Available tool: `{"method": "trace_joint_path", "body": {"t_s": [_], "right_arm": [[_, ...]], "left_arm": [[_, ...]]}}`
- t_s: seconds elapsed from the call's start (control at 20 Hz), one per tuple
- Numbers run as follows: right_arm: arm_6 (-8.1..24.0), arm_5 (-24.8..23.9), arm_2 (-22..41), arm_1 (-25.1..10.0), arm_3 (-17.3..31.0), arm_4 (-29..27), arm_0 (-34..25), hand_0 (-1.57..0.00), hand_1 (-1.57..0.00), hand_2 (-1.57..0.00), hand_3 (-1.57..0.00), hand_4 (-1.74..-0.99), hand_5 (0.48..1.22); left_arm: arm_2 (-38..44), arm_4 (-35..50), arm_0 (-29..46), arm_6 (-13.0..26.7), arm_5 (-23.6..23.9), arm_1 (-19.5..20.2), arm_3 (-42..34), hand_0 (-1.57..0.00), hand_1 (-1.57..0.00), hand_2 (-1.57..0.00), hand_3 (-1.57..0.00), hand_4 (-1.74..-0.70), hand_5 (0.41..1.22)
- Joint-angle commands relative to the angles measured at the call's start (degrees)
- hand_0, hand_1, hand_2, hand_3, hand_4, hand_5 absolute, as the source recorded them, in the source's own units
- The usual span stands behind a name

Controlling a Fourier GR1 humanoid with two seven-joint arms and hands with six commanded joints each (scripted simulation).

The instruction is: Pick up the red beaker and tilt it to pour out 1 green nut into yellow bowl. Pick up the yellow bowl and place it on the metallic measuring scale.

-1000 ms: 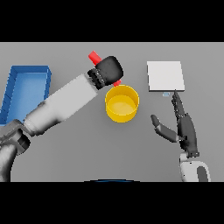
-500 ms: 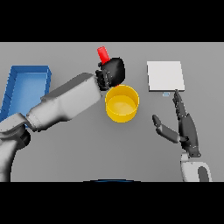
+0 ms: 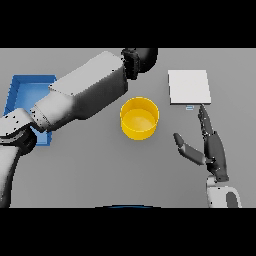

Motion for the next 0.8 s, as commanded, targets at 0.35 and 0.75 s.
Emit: {"method": "trace_joint_path", "body": {"t_s": [0.35, 0.75], "right_arm": [[-1.5, 2.1, 0.1, -0.5, 0.9, -1.7, -1.3, 0.00, 0.00, 0.00, 0.00, -1.102, 0.572], [0.3, 1.5, 1.0, -0.8, 1.5, 0.0, -3.3, 0.00, 0.00, 0.00, 0.00, -1.127, 0.606]], "left_arm": [[23.6, 13.7, -10.2, 9.4, -1.6, 6.9, 15.6, -1.57, -1.57, -1.57, -1.52, -1.73, 1.221], [53.7, 40.1, 0.3, 18.5, 3.2, 19.0, 23.6, -1.57, -1.57, -1.57, -1.55, -1.74, 1.221]]}}
